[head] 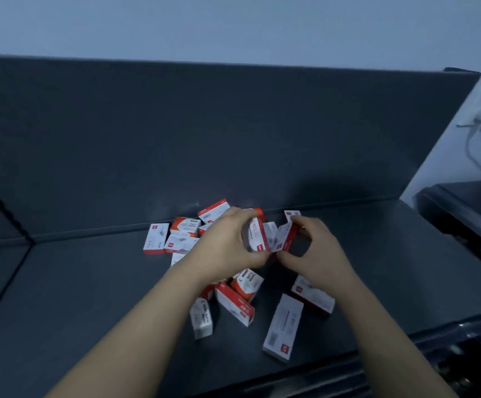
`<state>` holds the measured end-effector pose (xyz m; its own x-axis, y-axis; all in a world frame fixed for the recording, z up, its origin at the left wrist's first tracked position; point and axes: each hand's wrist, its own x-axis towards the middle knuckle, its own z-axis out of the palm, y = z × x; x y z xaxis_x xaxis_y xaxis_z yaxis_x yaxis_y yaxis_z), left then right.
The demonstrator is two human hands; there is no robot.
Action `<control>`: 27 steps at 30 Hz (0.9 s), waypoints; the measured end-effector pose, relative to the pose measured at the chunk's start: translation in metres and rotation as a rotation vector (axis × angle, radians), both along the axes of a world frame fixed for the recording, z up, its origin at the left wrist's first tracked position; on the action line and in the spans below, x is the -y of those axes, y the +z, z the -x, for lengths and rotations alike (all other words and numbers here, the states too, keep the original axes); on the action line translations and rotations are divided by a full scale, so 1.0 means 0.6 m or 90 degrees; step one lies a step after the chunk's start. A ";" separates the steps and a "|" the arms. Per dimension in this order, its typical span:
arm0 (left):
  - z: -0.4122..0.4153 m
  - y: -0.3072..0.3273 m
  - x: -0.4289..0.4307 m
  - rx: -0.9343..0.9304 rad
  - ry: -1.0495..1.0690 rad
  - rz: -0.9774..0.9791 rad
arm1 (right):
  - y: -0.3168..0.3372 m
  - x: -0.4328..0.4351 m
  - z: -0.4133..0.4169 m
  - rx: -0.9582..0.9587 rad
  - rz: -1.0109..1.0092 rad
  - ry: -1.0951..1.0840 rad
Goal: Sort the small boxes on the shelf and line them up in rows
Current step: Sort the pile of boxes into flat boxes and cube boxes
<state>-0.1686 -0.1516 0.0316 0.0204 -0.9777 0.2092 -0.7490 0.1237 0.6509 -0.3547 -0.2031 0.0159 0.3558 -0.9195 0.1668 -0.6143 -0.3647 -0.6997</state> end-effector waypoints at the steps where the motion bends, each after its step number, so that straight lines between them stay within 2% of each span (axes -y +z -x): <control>1: -0.011 0.002 -0.012 -0.009 0.029 0.010 | 0.005 -0.002 -0.014 0.010 0.011 0.018; 4: -0.050 0.003 -0.056 -0.037 0.105 0.022 | 0.016 -0.019 -0.064 0.043 0.017 0.082; 7: -0.090 0.002 -0.106 -0.052 0.163 0.017 | 0.014 -0.042 -0.120 0.019 0.003 0.136; 11: -0.151 -0.003 -0.181 -0.065 0.235 0.020 | 0.014 -0.085 -0.202 0.027 0.044 0.197; 16: -0.245 -0.001 -0.297 -0.087 0.320 0.035 | 0.025 -0.162 -0.327 0.030 0.005 0.262; 27: -0.488 0.012 -0.609 -0.018 0.472 0.009 | 0.025 -0.414 -0.621 0.054 -0.010 0.412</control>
